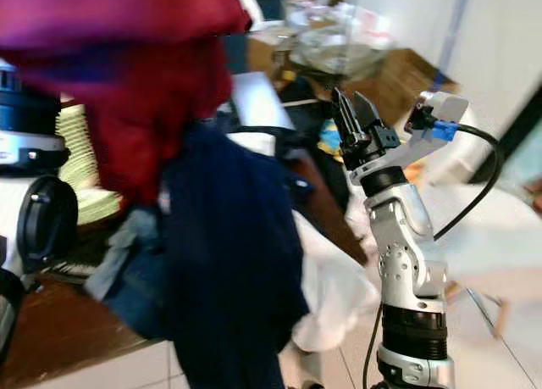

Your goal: Hang hanger

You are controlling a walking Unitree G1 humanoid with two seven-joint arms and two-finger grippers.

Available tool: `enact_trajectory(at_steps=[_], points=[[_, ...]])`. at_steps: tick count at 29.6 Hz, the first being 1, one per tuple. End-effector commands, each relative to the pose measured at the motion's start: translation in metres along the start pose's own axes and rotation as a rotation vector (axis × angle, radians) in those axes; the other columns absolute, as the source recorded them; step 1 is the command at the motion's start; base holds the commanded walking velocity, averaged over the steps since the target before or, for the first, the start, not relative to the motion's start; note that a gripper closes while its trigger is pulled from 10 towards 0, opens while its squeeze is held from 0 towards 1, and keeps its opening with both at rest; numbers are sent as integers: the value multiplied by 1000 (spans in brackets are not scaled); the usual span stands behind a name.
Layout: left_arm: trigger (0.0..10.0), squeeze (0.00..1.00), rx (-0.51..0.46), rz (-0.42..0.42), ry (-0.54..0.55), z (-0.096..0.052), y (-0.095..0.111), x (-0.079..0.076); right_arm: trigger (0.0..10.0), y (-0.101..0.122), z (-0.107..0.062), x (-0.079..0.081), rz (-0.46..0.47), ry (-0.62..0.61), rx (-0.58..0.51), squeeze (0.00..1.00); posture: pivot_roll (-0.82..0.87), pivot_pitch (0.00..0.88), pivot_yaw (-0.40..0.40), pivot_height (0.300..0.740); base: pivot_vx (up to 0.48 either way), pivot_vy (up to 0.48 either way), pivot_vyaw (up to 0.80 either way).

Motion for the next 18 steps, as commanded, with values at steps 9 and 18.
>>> enact_trajectory(at_steps=[9,18], points=[[0,0,-114,-66,51,17,26,14,10000,7,-1,-6,29,-30,-69,0,62,111,24,740,0,0,-800],[0,0,-88,-102,9,13,15,2,10000,6,0,-8,7,-19,-54,0,36,54,43,740,0,0,-800]])
Point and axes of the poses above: a point about 5 cm out from each wrist's last joint towards the gripper, its own z axis pointing out of the wrist towards the gripper, its own y axis along the axis of the wrist's last joint, x = y × z, the point moved 3 cm from there along z, pointing out of the wrist towards the gripper, and after that the axes turned 12 degrees about z, right-handed, at the moved point
